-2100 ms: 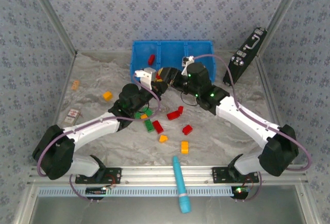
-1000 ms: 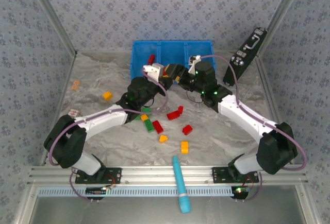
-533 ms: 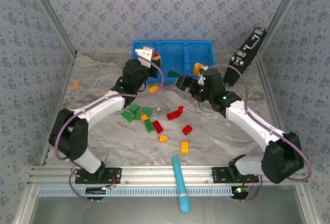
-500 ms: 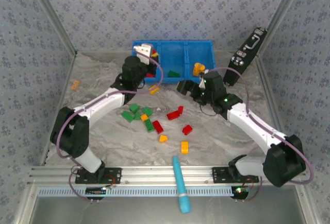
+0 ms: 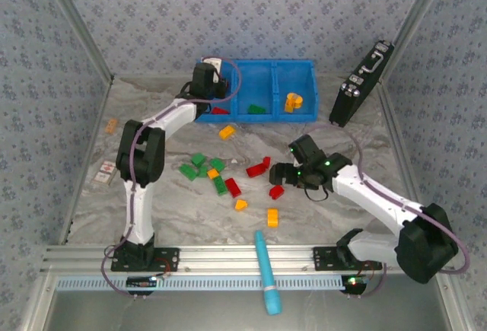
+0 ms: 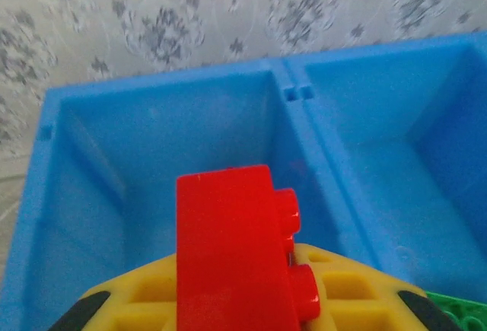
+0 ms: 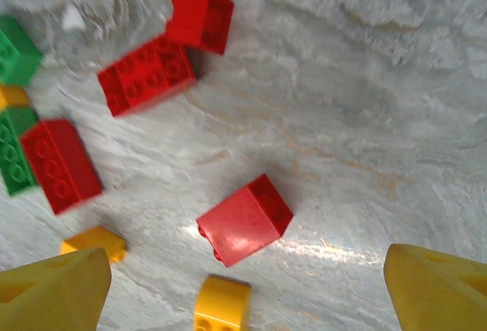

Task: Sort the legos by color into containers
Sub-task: Place the lego in the container.

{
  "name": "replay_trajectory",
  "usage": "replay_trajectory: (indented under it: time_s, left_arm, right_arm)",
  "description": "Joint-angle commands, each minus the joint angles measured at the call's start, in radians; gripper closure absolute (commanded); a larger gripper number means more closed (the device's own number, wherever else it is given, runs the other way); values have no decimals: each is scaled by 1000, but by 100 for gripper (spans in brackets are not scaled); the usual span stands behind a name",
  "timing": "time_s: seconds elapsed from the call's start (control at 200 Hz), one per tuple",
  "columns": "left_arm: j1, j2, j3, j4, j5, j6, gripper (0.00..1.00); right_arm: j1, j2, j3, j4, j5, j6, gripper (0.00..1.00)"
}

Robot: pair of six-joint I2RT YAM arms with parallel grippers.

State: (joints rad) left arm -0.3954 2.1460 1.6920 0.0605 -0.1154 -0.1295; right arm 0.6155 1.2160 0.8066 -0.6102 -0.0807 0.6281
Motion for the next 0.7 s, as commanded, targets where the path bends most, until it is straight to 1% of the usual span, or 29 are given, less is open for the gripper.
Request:
replay_trajectory:
  time_s: [0.0, 0.12, 0.235, 0.395, 0.445, 0.555, 0.665, 0.695]
  left_arm:
    - [29, 63, 129, -123, 55, -56, 90]
    - [47, 141, 231, -198, 104, -76, 82]
    - [47, 163, 253, -228, 118, -67, 61]
    - [47, 127, 253, -216, 133, -40, 45]
    - [47, 106, 248, -218, 139, -35, 43]
    - [47, 45, 207, -212, 146, -17, 42]
    - [47, -18, 168, -212, 151, -10, 41]
    - [47, -36, 156, -212, 155, -11, 41]
  right_arm:
    - [28, 63, 11, -70, 44, -58, 6]
    - [59, 124, 29, -51, 41, -81, 5]
    - [84, 161, 51, -44, 50, -92, 5]
    - [79, 163, 89, -22, 46, -116, 5]
    - [80, 163, 103, -17, 29, -128, 5]
    - [90, 164, 128, -60, -1, -114, 5]
    - [98, 166, 140, -155, -33, -8, 6]
    - [104, 156, 123, -158, -52, 50, 6]
